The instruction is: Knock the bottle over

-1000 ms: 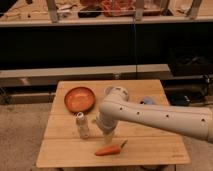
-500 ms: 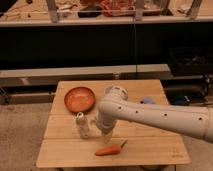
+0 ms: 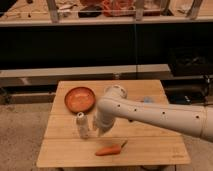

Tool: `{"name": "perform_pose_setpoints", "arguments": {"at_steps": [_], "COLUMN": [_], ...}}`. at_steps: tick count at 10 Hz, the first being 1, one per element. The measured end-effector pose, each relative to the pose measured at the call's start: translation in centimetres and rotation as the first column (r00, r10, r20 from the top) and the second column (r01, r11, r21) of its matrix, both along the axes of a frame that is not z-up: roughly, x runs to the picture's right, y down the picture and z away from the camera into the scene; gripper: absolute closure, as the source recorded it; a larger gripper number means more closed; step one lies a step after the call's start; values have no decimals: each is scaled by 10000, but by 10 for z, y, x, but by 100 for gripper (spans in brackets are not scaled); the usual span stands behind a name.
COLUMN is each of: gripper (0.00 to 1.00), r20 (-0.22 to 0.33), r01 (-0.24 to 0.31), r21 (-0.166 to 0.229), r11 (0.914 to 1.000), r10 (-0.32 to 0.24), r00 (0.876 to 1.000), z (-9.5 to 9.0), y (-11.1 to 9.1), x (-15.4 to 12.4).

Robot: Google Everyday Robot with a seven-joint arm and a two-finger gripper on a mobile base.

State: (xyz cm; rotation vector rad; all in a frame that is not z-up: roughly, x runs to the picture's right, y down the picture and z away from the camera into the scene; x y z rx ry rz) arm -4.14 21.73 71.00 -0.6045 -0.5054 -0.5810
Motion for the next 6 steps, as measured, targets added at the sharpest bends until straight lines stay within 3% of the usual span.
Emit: {"name": "perform_pose_setpoints", "arguments": {"at_steps": [3, 6], "gripper": [98, 99], "r20": [281, 621], "r01": [261, 552], "r21": [90, 162], "r11": [9996, 9983], "r10": [-263, -561], "r00": [9993, 9965], "z": [1, 4], "y": [-1, -5], "x": [-34, -69]}}
